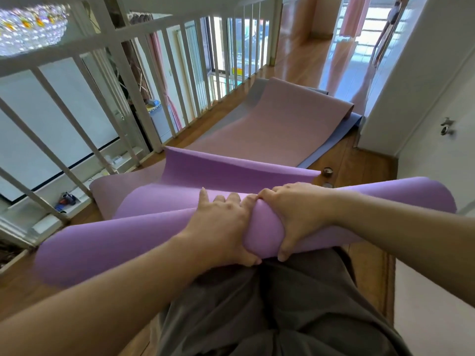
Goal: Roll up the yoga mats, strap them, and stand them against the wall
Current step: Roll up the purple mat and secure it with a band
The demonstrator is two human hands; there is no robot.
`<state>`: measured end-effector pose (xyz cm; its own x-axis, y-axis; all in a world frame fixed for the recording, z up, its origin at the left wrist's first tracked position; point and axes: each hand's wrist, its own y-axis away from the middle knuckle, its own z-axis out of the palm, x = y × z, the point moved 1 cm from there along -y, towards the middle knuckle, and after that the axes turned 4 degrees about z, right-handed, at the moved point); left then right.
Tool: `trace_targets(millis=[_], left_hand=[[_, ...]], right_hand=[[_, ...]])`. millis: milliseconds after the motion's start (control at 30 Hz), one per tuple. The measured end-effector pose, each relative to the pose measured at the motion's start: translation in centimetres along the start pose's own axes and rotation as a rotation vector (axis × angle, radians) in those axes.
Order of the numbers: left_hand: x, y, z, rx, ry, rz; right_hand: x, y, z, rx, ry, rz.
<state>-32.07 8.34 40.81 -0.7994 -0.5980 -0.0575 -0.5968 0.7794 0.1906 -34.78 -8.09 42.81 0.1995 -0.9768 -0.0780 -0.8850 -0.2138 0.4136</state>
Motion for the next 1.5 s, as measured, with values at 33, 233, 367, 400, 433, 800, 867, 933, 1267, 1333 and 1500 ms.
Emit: trace_targets(millis=[33, 233, 367, 400, 433, 800, 867, 933, 1267, 1333, 1500], left_hand=[[0.1, 0.1, 0.2, 0.039, -0.005, 0.003], [-2.7, -2.3, -1.0, -0.105, 0.259, 0.019], [-3.3, -3.1, -1.5, -0.204, 0.336, 0.055], [-3.2, -3.1, -1.7, -0.217, 0.328, 0.056], [-3.1, -3.1, -2.0, -0.225, 0.325, 0.058], [-1.9, -0.5, -1.2, -0.313, 0.502, 0.133], [-1.7, 0.2, -1.4, -0.256, 0.295, 0.092], [-0.7, 1.4, -1.5, -0.145, 0.024, 0.09], [-2.0, 0.1, -1.1, -0.149, 0.253, 0.044], [-2.5, -0.6, -1.7, -0.224, 0.311, 0.024], [-0.4, -0.1, -0.5, -0.038, -0.024, -0.03]], right_hand=[[0.3, -0.5, -0.4, -0.055, -0.052, -0.011], [0.0, -1.0, -0.6, 0.01, 0.033, -0.002], [-0.9, 0.4, 1.7, 0.31, 0.041, -0.006], [-0.9, 0.6, 1.5, 0.322, 0.045, -0.015], [-0.8, 0.7, 0.9, 0.329, 0.062, -0.026], [-1.9, 1.9, 1.7, 0.134, -0.022, -0.102], [-1.6, 1.6, 1.7, 0.13, -0.045, -0.106], [-1.4, 1.2, 1.6, 0.11, -0.059, -0.099], [-1.0, 1.6, 1.5, 0.163, 0.096, -0.03], [-0.9, 1.7, 1.7, 0.169, 0.04, -0.022], [0.4, -0.8, -0.4, -0.01, -0.104, -0.03]])
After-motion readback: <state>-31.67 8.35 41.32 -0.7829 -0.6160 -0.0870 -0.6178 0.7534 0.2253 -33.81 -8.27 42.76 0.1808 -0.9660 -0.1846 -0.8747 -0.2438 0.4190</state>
